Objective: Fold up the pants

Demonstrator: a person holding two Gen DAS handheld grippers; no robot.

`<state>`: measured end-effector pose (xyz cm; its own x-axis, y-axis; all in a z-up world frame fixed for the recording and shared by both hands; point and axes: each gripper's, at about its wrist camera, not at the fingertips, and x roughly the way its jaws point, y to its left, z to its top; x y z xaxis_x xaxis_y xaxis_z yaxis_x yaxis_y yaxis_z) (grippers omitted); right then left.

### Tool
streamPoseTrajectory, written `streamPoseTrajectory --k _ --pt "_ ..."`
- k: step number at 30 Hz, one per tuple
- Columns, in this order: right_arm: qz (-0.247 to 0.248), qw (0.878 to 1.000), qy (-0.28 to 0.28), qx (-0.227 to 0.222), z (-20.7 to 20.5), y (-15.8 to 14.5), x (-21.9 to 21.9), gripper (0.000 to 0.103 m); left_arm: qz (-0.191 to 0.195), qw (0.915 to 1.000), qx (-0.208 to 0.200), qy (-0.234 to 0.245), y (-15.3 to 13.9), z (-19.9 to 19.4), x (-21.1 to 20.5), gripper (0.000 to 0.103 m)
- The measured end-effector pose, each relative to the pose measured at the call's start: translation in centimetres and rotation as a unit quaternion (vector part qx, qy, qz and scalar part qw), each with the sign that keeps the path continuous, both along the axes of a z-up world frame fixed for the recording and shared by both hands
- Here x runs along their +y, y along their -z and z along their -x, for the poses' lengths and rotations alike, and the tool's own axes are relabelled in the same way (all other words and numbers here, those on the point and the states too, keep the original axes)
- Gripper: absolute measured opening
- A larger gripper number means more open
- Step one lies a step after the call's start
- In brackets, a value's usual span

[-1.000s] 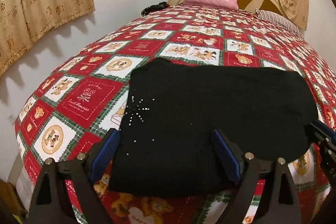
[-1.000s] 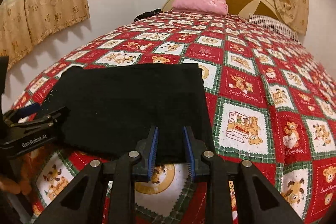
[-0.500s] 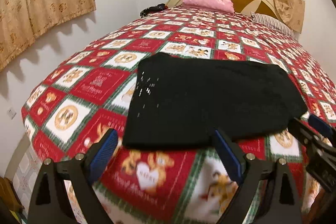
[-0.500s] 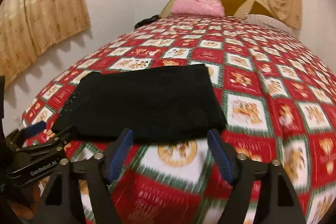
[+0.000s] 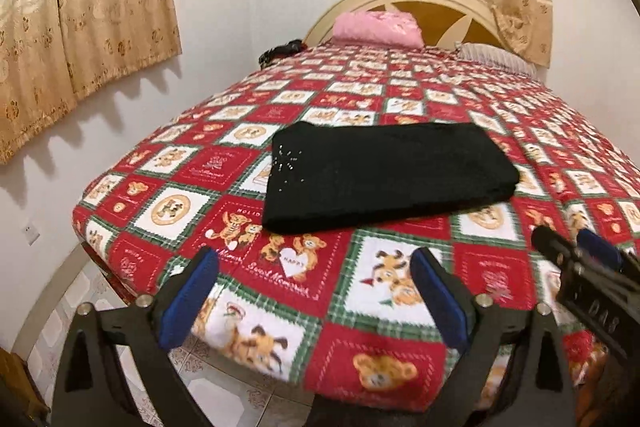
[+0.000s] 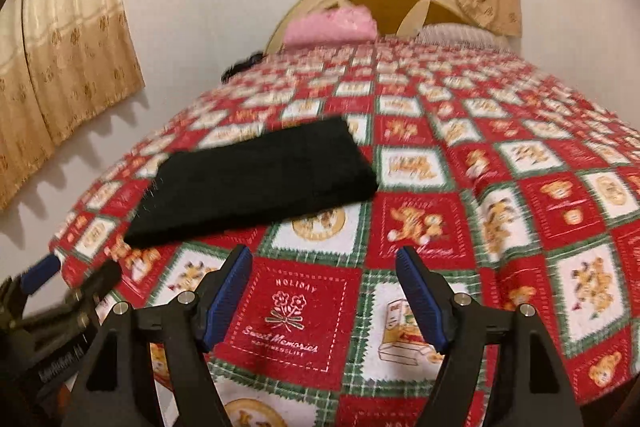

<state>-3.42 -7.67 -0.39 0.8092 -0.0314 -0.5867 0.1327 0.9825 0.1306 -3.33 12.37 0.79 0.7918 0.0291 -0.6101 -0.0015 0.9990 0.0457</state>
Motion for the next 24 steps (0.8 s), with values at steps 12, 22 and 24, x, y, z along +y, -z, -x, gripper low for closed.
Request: streamPoseTrajectory --k 12,22,24 --pt "0.046 0.990 0.039 -0.131 6.6 -5.4 0.7 0.081 -0.007 0.9968 -0.077 0.019 -3.5 3.9 -1.2 0.103" --pt "0.057 0.986 0.036 -0.151 7.5 -6.0 1.2 0.087 -0.004 0.9964 -0.085 0.009 -3.9 4.7 -1.3 0.103" --pt "0.055 0.986 0.038 -0.150 7.5 -6.0 1.1 0.087 -0.006 0.9964 -0.084 0.009 -3.9 4.7 -1.3 0.103"
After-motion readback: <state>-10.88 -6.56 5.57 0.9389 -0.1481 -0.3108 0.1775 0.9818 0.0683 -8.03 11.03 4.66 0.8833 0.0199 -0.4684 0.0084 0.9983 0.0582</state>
